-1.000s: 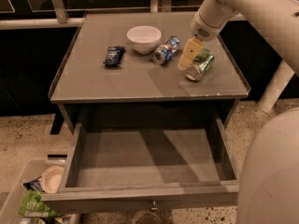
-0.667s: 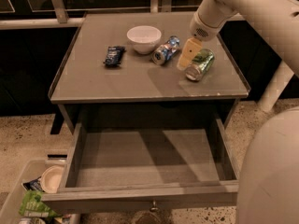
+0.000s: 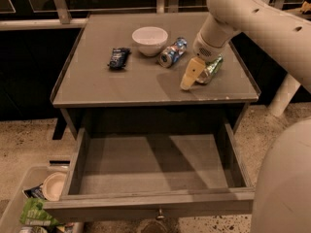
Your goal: Place green can into top drawer
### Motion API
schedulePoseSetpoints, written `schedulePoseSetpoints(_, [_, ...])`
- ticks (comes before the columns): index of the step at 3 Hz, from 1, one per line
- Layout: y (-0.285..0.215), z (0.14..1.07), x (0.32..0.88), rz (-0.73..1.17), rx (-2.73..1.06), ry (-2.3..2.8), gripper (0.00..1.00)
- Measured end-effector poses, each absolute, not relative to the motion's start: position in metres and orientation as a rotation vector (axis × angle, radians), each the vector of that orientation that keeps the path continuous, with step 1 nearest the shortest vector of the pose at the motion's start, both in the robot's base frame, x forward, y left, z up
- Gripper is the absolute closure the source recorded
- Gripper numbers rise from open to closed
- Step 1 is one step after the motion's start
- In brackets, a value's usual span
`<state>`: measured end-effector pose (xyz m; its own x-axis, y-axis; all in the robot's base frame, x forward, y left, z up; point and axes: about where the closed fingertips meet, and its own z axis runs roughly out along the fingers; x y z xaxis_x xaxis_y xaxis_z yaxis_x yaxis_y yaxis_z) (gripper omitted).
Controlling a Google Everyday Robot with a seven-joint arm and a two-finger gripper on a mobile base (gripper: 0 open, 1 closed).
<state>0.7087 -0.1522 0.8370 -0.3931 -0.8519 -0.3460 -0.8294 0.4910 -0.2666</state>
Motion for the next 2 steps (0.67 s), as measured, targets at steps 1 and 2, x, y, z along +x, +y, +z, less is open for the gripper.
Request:
schedulePoseSetpoints(1, [-0.152, 0.837, 0.709, -0.070, -1.392, 2.304, 0.00])
schedulePoseSetpoints(2, [-0.169, 0.854, 0.722, -0.123, -1.321, 2.327, 0.00])
